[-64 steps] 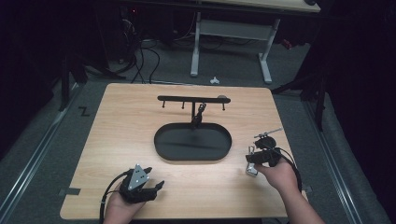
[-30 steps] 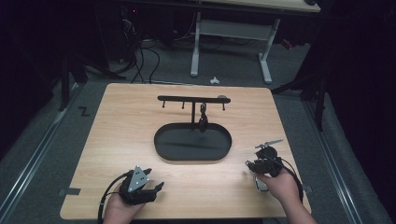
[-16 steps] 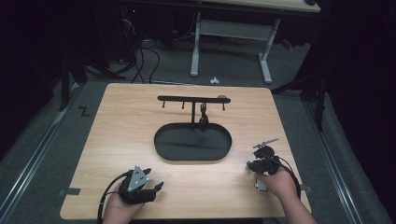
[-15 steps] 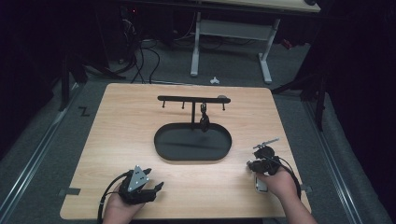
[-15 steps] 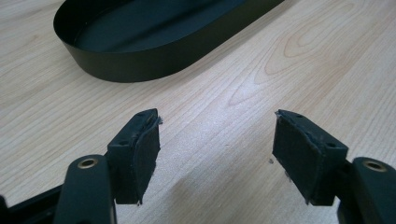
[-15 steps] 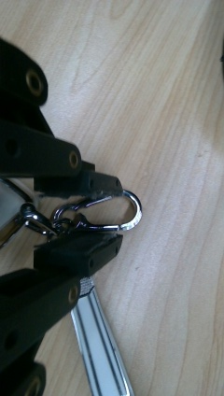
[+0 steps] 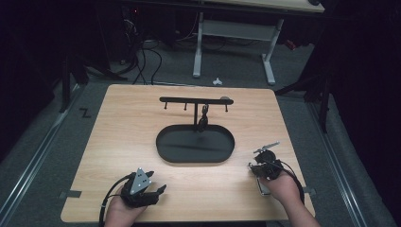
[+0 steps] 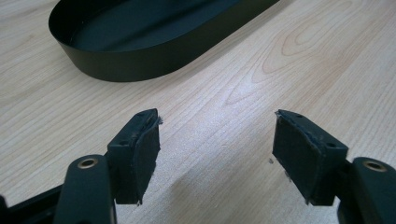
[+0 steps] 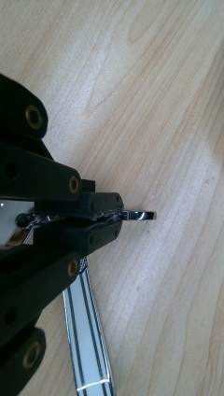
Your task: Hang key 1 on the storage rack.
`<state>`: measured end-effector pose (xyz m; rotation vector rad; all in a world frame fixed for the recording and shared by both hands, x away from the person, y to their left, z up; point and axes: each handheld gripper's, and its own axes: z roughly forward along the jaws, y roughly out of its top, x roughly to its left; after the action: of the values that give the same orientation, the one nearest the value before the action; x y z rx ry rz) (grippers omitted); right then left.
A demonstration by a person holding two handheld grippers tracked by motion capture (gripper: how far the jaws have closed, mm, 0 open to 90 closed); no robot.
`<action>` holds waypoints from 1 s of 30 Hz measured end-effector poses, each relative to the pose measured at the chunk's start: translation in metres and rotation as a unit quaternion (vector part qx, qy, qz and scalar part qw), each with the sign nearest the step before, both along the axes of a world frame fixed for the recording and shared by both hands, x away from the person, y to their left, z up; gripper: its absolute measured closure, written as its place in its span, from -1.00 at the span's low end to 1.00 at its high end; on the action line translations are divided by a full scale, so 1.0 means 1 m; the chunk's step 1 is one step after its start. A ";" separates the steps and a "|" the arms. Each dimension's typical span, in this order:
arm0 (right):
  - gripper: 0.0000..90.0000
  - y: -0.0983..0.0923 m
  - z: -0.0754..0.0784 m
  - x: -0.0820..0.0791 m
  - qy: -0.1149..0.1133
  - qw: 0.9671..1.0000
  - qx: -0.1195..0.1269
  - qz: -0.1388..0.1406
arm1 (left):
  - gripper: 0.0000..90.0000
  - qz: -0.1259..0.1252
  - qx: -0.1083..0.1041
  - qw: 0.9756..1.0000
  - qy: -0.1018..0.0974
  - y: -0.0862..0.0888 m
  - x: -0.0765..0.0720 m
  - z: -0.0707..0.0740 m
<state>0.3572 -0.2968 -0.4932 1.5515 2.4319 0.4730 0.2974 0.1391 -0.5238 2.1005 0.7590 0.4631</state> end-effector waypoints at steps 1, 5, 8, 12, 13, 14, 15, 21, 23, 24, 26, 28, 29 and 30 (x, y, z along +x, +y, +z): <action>0.92 0.000 0.000 0.000 0.000 1.000 0.000 0.000 | -0.29 0.000 0.000 1.000 0.000 0.000 0.000 0.000; 0.91 -0.001 0.000 0.002 0.008 1.000 0.009 -0.003 | -0.29 0.000 0.000 1.000 0.000 0.000 0.000 0.000; 0.91 -0.002 0.000 0.003 0.014 1.000 0.013 -0.005 | -0.29 -0.002 0.001 1.000 0.000 0.000 0.000 0.000; 0.92 -0.002 0.000 0.006 0.025 1.000 0.014 -0.007 | -0.29 -0.002 0.000 1.000 -0.002 0.000 0.000 0.001; 0.92 -0.002 0.000 0.006 0.025 1.000 0.014 -0.007 | -0.29 -0.002 0.000 1.000 -0.002 0.000 0.000 0.001; 0.92 -0.002 0.002 0.007 0.029 0.999 0.011 -0.008 | -0.29 0.000 -0.002 1.000 -0.002 0.001 0.000 0.001; 0.92 -0.002 0.002 0.007 0.029 0.999 0.011 -0.008 | -0.29 0.000 -0.002 1.000 -0.002 0.001 0.000 0.001; 0.92 -0.004 0.022 0.006 0.015 1.000 0.019 -0.008 | -0.29 0.000 -0.005 1.000 -0.002 0.001 0.000 0.002; 0.92 -0.005 0.032 0.005 0.008 1.000 0.019 -0.007 | -0.29 -0.002 -0.005 1.000 -0.002 0.000 0.000 0.002; 0.92 -0.005 0.032 0.005 0.008 1.000 0.019 -0.007 | -0.29 -0.002 -0.005 1.000 -0.002 0.000 0.000 0.002; 0.92 -0.006 0.039 0.004 0.006 1.000 0.020 -0.007 | -0.29 -0.004 -0.003 1.000 -0.002 -0.001 0.000 0.002; 0.92 -0.007 0.045 0.003 0.000 1.000 0.022 -0.004 | -0.29 -0.004 -0.003 1.000 -0.003 -0.002 0.000 0.002; 0.92 -0.008 0.048 0.003 -0.002 1.000 0.025 -0.005 | -0.29 -0.005 -0.002 1.000 -0.003 -0.003 0.001 0.002; 0.92 -0.008 0.055 0.002 -0.006 1.000 0.026 -0.005 | -0.29 -0.007 -0.002 1.000 -0.001 -0.004 0.001 0.001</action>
<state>0.3597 -0.3052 -0.4386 1.5758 2.4213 0.5452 0.2988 0.1356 -0.5226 2.1002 0.7426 0.4569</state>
